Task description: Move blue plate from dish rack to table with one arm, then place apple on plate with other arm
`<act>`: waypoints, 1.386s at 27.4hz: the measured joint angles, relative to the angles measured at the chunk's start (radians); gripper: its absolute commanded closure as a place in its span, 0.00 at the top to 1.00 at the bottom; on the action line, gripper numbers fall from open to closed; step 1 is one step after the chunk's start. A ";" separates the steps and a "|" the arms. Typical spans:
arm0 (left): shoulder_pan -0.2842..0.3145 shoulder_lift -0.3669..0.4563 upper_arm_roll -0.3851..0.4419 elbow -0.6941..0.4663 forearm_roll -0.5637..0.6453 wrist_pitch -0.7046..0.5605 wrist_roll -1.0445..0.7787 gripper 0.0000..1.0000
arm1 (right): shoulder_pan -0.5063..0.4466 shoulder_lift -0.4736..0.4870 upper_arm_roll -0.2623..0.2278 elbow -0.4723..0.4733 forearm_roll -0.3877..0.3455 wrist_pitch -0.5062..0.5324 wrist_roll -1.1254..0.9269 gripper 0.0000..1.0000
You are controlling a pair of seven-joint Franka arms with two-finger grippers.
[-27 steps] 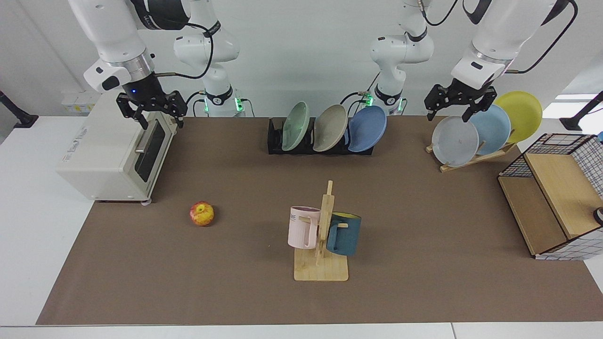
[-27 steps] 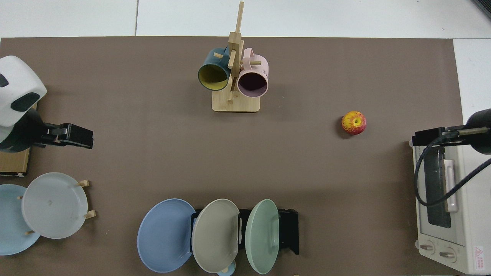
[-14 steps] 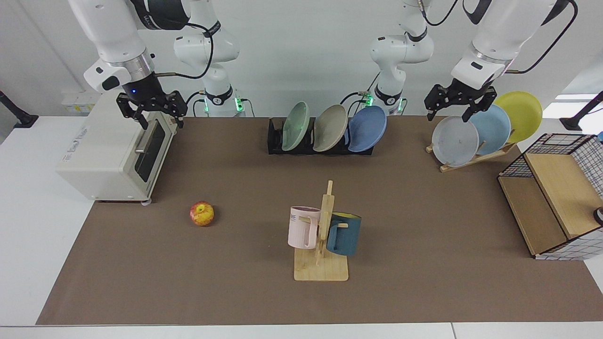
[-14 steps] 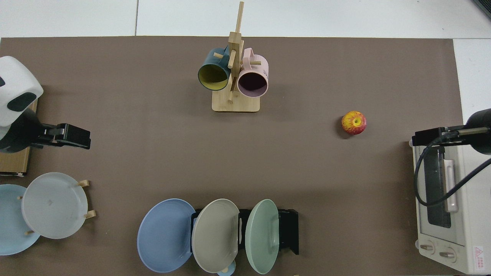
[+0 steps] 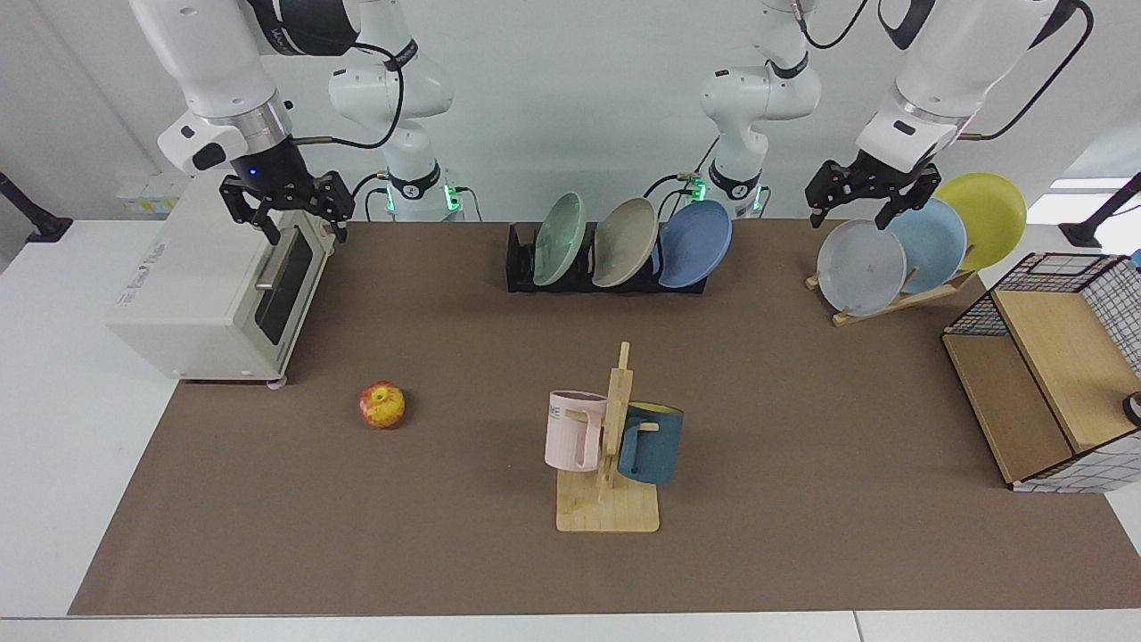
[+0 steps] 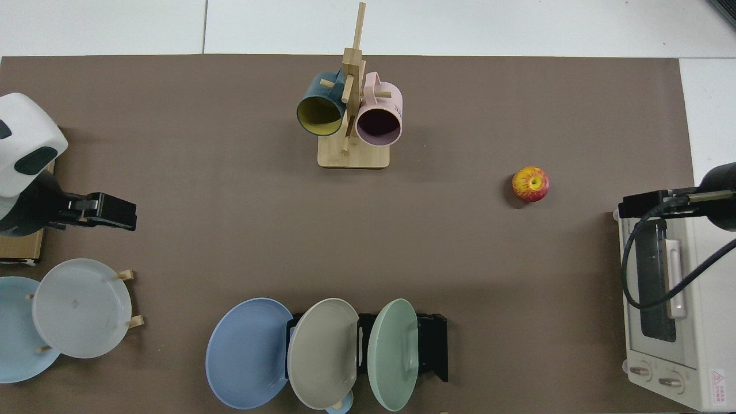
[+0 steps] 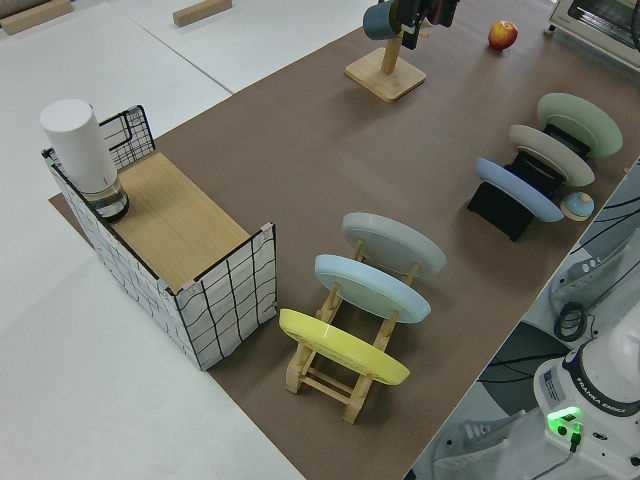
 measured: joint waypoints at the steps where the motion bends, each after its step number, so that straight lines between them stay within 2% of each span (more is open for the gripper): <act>1: 0.000 -0.003 0.000 -0.003 0.000 0.000 0.000 1.00 | 0.000 0.000 0.000 0.001 0.000 0.000 0.000 1.00; 10: -0.001 -0.034 -0.002 -0.056 0.000 0.001 0.002 1.00 | 0.001 0.008 0.004 0.007 0.000 0.000 0.000 1.00; 18: -0.002 -0.075 -0.003 -0.139 -0.001 0.031 0.003 1.00 | 0.001 0.062 0.006 0.045 0.000 0.003 0.000 1.00; 24: -0.004 -0.126 -0.009 -0.277 -0.004 0.099 0.003 1.00 | 0.002 0.128 0.007 0.097 0.000 0.004 0.000 1.00; 38: -0.053 -0.258 -0.071 -0.662 -0.053 0.323 -0.003 1.00 | 0.024 0.273 0.021 0.102 0.000 0.141 0.038 1.00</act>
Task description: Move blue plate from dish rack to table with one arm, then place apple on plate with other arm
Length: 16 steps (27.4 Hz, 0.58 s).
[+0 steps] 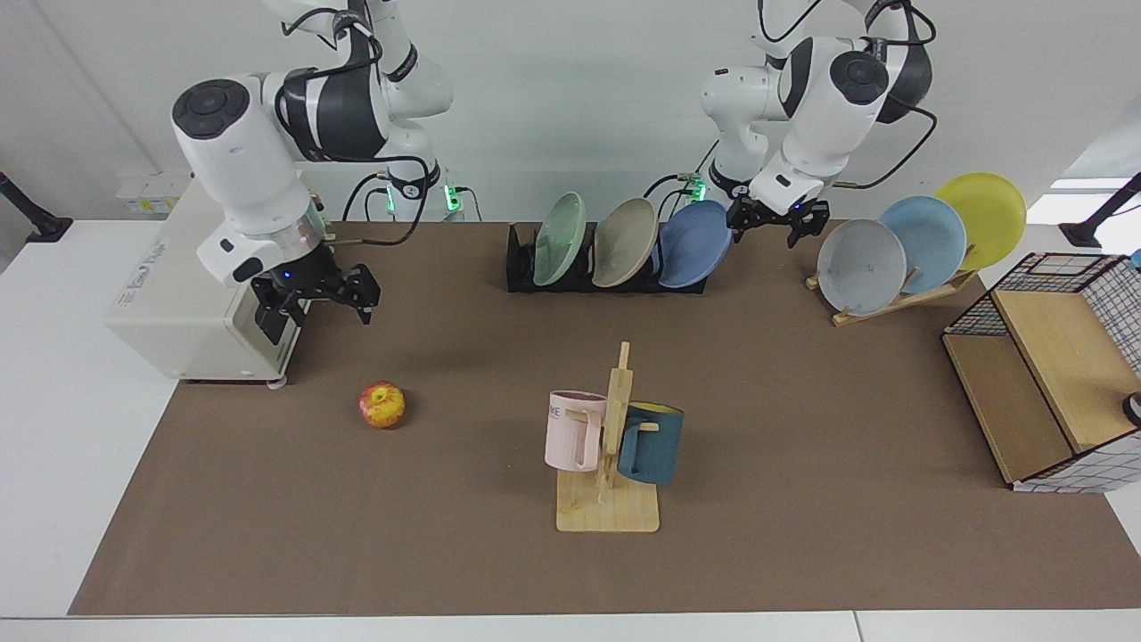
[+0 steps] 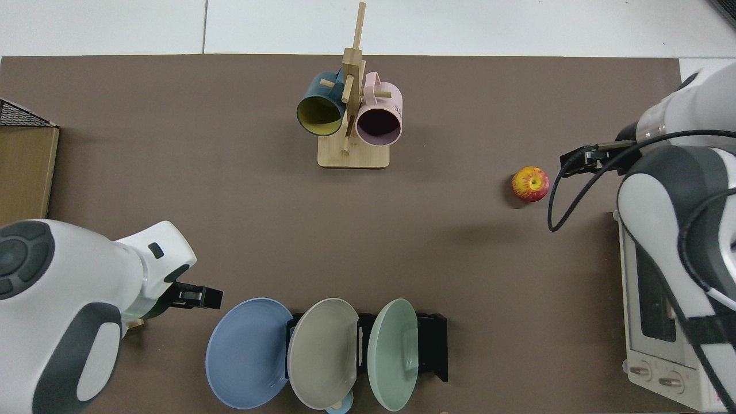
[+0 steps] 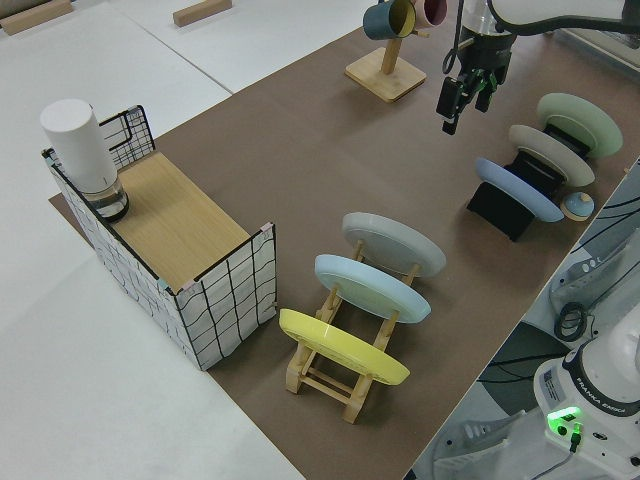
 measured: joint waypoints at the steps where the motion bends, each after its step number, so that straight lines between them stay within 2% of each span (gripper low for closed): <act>1: 0.000 -0.007 -0.005 -0.021 -0.002 0.009 0.000 0.99 | 0.004 0.009 0.001 0.000 0.000 0.006 0.006 1.00; 9: -0.005 -0.069 -0.030 -0.163 -0.040 0.047 0.000 0.99 | 0.014 0.078 0.002 0.003 0.001 0.074 0.024 1.00; 11: -0.011 -0.077 -0.038 -0.189 -0.045 0.051 0.000 0.95 | 0.015 0.095 0.002 0.002 0.003 0.101 0.024 1.00; 13: -0.015 -0.081 -0.046 -0.207 -0.059 0.053 -0.004 0.83 | 0.016 0.115 0.002 0.001 0.003 0.127 0.024 1.00; 15: -0.016 -0.083 -0.054 -0.218 -0.073 0.055 -0.008 0.48 | 0.017 0.136 0.002 -0.001 0.003 0.153 0.024 1.00; 16: -0.016 -0.083 -0.056 -0.221 -0.077 0.055 -0.009 0.39 | 0.018 0.146 0.002 -0.002 0.003 0.165 0.024 1.00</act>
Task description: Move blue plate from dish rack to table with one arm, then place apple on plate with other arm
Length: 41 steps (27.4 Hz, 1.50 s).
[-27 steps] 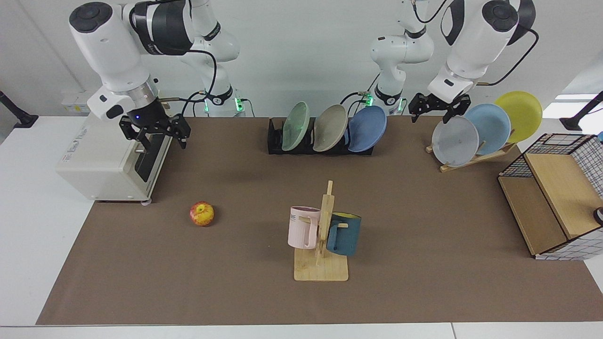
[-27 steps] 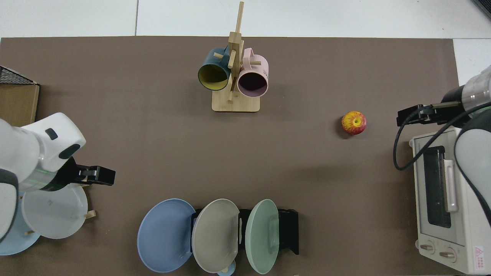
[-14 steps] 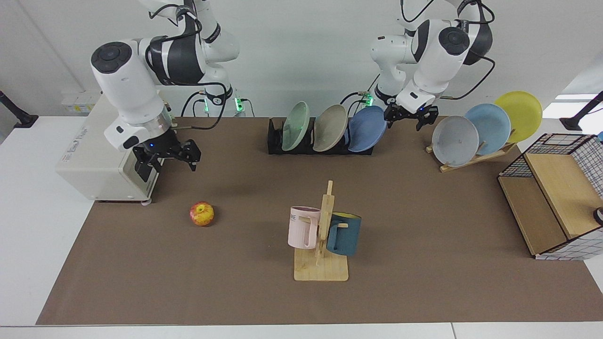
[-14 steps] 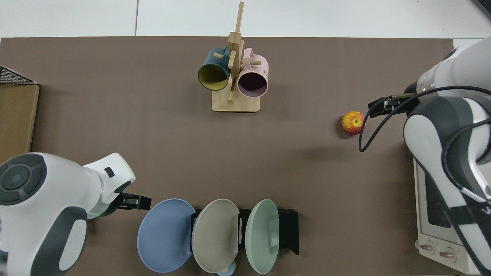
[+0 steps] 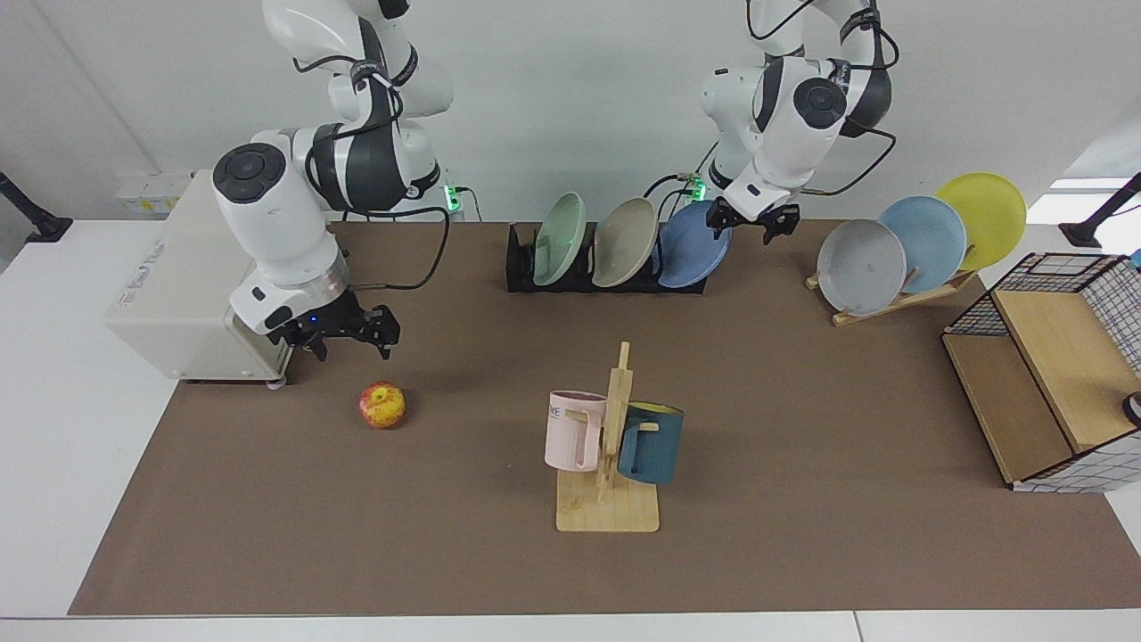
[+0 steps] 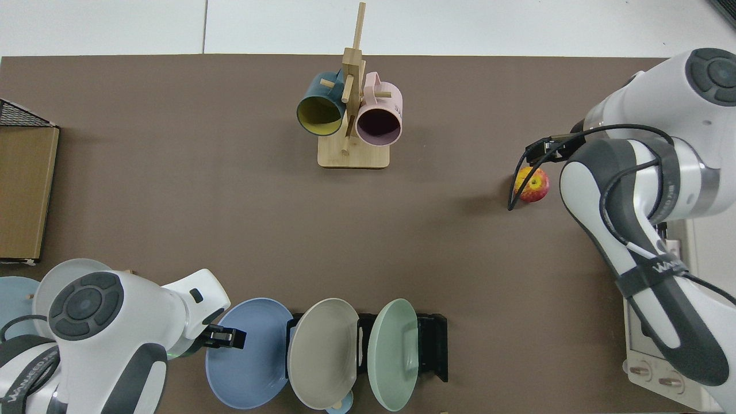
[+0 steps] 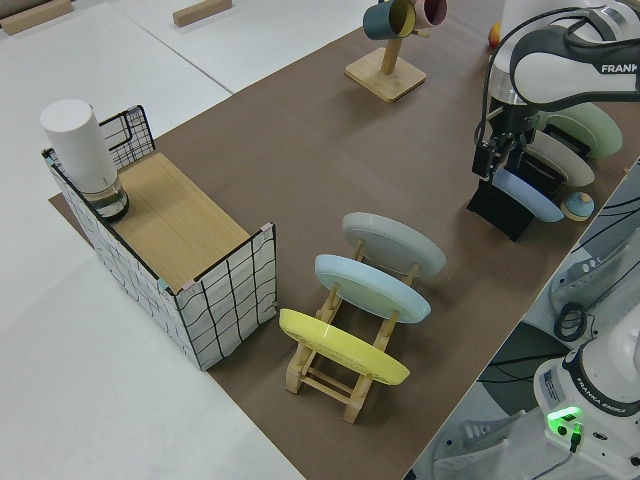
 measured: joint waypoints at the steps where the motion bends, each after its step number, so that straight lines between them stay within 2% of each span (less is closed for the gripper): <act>1: 0.000 0.000 -0.002 -0.002 -0.002 0.000 -0.001 0.34 | 0.002 0.009 0.000 -0.002 0.000 0.010 0.000 1.00; 7: 0.000 -0.001 -0.008 -0.006 -0.004 -0.001 -0.011 0.32 | 0.017 0.040 0.001 -0.037 0.000 0.088 0.002 1.00; 9: 0.000 -0.002 -0.010 -0.006 -0.005 -0.002 -0.012 0.26 | 0.019 0.043 0.001 -0.056 0.000 0.115 0.002 1.00; 11: -0.001 -0.002 -0.013 -0.006 -0.005 -0.009 -0.014 0.24 | 0.020 0.046 0.000 -0.070 0.000 0.129 0.002 1.00; 19: -0.001 -0.006 -0.049 -0.005 -0.005 -0.028 -0.066 0.24 | 0.043 0.050 0.000 -0.082 0.000 0.134 0.025 1.00; 31: -0.004 -0.012 -0.071 0.028 0.000 -0.062 -0.159 0.24 | 0.023 0.080 -0.009 -0.105 0.000 0.192 0.028 1.00; 36: -0.004 -0.017 -0.072 0.053 0.033 -0.097 -0.175 0.10 | 0.022 0.101 -0.010 -0.106 0.000 0.199 0.028 1.00; 38: -0.004 -0.018 -0.072 0.063 0.041 -0.108 -0.180 0.09 | 0.022 0.107 -0.010 -0.106 0.000 0.199 0.028 1.00; 41: -0.002 -0.020 -0.072 0.074 0.060 -0.122 -0.182 0.01 | 0.016 0.112 -0.011 -0.111 0.000 0.199 0.028 1.00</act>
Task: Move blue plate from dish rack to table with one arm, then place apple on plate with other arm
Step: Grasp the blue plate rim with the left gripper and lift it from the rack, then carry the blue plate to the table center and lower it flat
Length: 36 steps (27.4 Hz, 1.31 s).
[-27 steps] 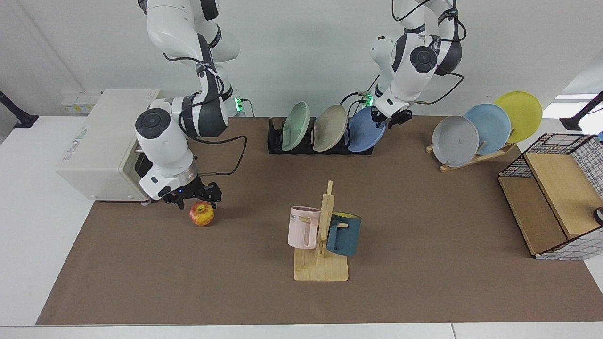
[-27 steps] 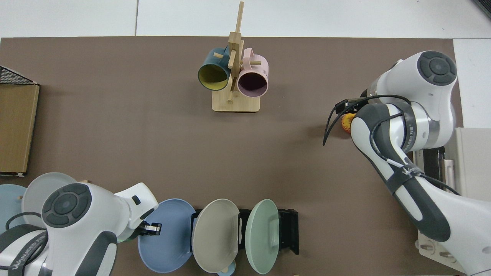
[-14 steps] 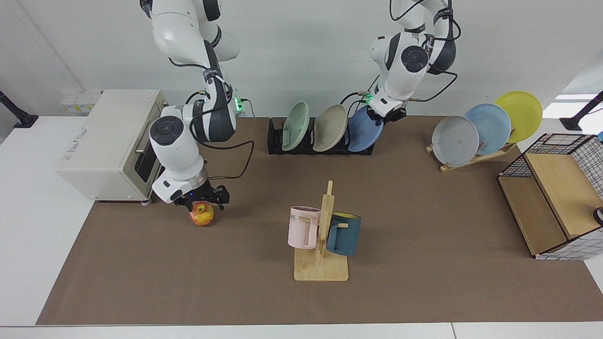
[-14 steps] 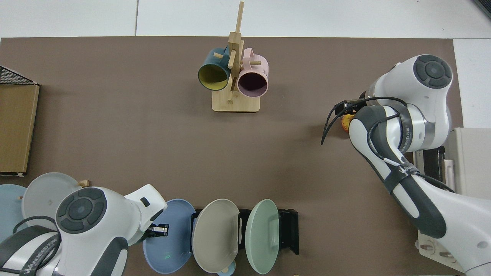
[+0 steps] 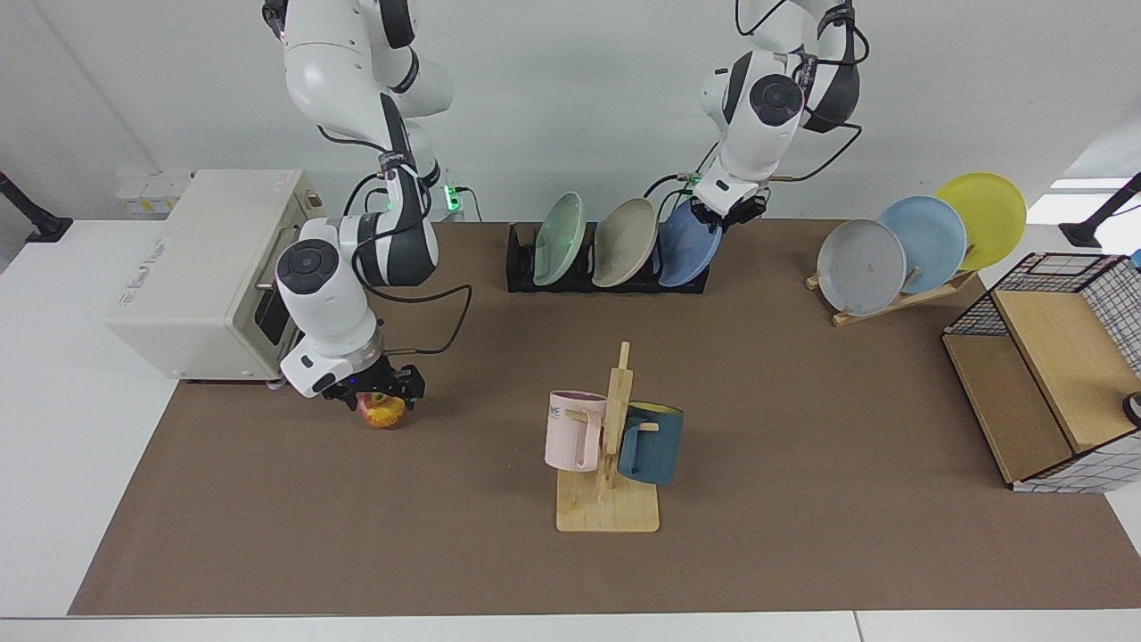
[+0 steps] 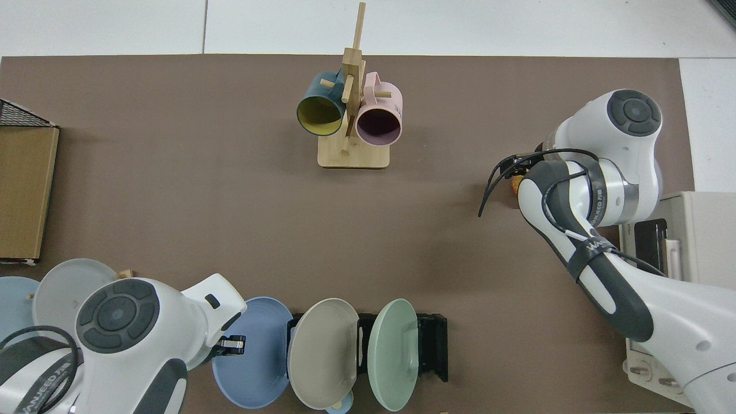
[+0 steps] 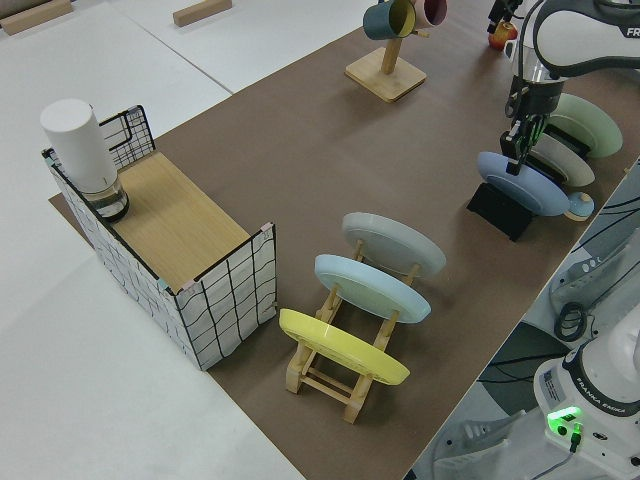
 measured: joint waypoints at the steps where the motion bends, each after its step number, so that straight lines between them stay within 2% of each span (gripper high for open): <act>1: 0.001 0.000 0.000 0.002 0.003 0.000 -0.001 0.00 | -0.002 0.001 0.000 -0.003 0.000 0.000 0.000 1.00; 12: 0.005 0.000 0.002 0.011 0.041 -0.001 -0.004 0.00 | -0.009 0.002 -0.001 -0.040 -0.001 0.000 0.000 1.00; 18: 0.006 -0.001 0.009 0.080 0.124 -0.001 -0.029 0.00 | -0.009 0.002 -0.001 -0.051 -0.002 0.000 0.000 1.00; 27: 0.025 0.004 0.063 0.154 0.134 0.000 -0.030 0.00 | -0.009 0.002 0.000 -0.062 -0.003 0.025 0.000 1.00; 31: 0.027 0.034 0.110 0.199 0.125 0.005 -0.027 0.00 | -0.009 0.005 0.000 -0.068 -0.005 0.043 0.000 1.00; 36: 0.030 0.118 0.179 0.275 0.044 0.067 0.025 0.00 | -0.009 0.010 0.000 -0.071 -0.007 0.049 0.000 1.00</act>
